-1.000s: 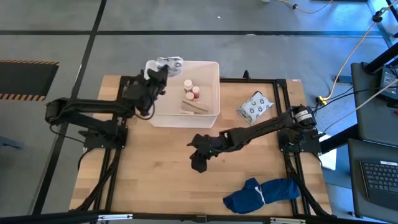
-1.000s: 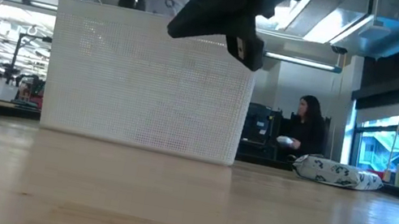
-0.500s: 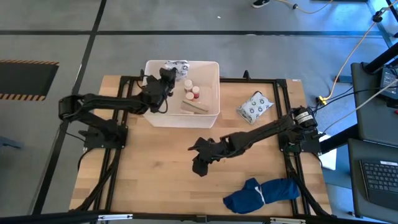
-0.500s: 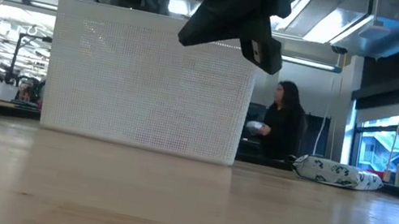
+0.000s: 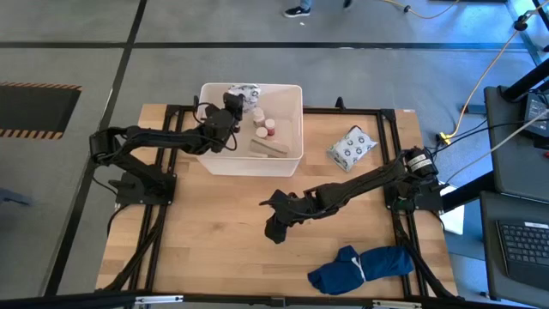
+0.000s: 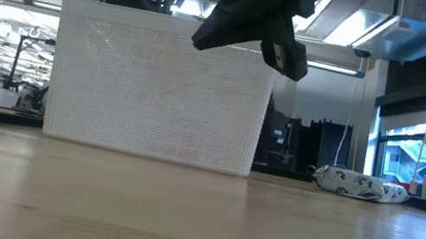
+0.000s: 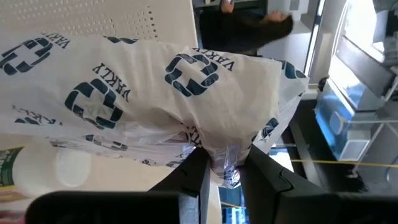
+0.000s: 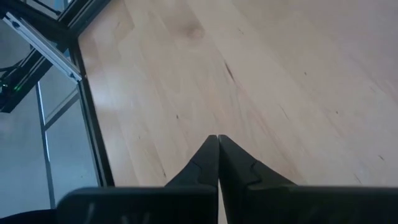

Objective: Pick & place medical supplies in basket/bin
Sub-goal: Put the bottom mailer bag into the white bin, then put the mailer bag into the white bin

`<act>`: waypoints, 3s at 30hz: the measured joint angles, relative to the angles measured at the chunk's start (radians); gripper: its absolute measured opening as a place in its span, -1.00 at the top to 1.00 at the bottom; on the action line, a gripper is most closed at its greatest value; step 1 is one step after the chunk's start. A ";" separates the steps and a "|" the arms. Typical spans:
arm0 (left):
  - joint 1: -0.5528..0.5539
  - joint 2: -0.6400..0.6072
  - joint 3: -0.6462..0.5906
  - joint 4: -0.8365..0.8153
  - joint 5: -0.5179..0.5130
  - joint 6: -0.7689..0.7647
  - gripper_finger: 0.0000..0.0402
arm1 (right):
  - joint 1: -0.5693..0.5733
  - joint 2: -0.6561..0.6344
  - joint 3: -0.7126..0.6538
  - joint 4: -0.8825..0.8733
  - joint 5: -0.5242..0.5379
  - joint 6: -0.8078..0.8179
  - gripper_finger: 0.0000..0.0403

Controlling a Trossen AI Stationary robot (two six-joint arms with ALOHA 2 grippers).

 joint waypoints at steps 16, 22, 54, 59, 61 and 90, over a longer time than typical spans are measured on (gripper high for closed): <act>-0.044 -0.035 -0.003 0.095 -0.038 0.151 0.68 | 0.000 0.000 0.000 -0.004 0.016 0.024 0.99; -0.041 -0.068 -0.003 0.082 -0.062 0.287 0.68 | 0.000 0.000 0.000 -0.004 0.016 0.027 0.99; 0.049 -0.066 -0.002 -0.268 0.126 -0.142 0.26 | -0.002 0.000 0.000 -0.003 0.016 0.019 0.99; 0.050 -0.066 -0.002 -0.248 0.127 -0.143 0.15 | -0.002 0.000 0.000 -0.003 0.016 0.019 0.99; 0.049 -0.066 -0.002 -0.225 0.138 -0.142 0.12 | -0.002 0.000 0.000 -0.003 0.016 0.019 0.99; -0.021 -0.238 -0.002 0.664 1.610 0.588 0.41 | -0.003 -0.226 0.001 -0.318 -0.237 0.001 0.99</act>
